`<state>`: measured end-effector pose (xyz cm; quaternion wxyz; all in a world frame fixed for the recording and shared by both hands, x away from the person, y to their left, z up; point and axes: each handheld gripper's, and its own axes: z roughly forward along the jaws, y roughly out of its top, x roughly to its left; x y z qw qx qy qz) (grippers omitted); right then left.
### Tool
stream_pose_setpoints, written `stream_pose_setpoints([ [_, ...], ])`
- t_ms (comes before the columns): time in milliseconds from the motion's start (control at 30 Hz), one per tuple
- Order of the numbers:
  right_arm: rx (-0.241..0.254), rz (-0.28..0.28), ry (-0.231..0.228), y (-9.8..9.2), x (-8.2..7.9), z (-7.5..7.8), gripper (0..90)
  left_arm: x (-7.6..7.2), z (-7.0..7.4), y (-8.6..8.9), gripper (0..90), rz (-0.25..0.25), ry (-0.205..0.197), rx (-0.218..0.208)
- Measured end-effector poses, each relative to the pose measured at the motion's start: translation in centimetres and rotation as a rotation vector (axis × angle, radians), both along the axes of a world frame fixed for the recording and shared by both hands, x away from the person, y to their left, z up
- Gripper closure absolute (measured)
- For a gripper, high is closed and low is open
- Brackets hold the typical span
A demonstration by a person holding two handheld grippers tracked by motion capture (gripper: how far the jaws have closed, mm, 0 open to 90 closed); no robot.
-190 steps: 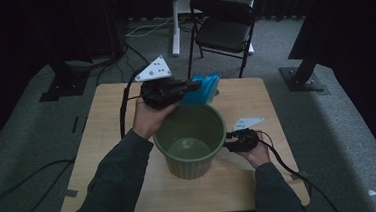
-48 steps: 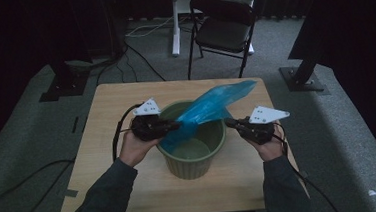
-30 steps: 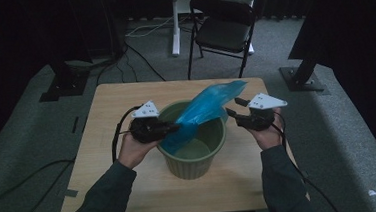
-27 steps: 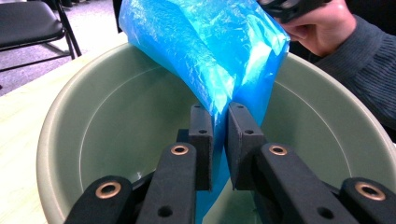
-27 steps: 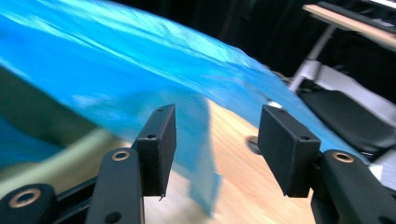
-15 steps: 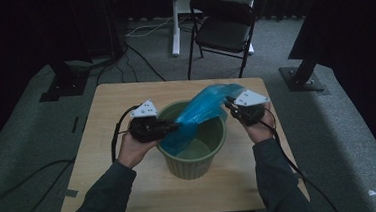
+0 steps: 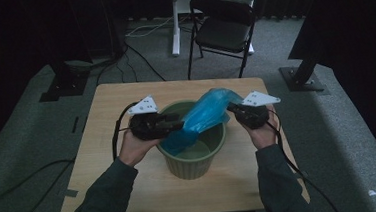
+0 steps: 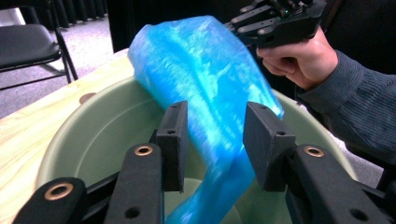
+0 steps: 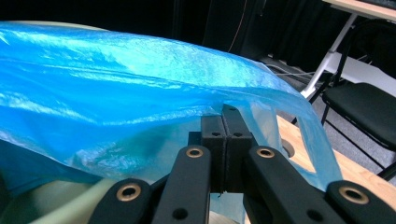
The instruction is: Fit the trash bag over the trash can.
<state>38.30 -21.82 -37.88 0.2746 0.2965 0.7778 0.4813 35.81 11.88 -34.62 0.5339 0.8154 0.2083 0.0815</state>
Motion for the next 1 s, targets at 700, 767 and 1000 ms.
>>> stream_pose_setpoints([
  [700, 0.088, 0.043, 0.030, 2.3, -1.7, 3.1, 89.5, -0.9, 1.0, -6.0, 56.5, -0.034, -0.046, 0.130],
  [767, 0.093, 0.049, 0.029, 2.3, -1.7, 3.2, 89.5, -0.8, 0.8, -6.1, 67.3, -0.031, -0.043, 0.153],
  [1000, 0.103, 0.066, 0.033, 1.9, -2.0, 3.1, 88.4, -0.6, 0.3, -5.3, 89.4, -0.017, -0.036, 0.175],
])
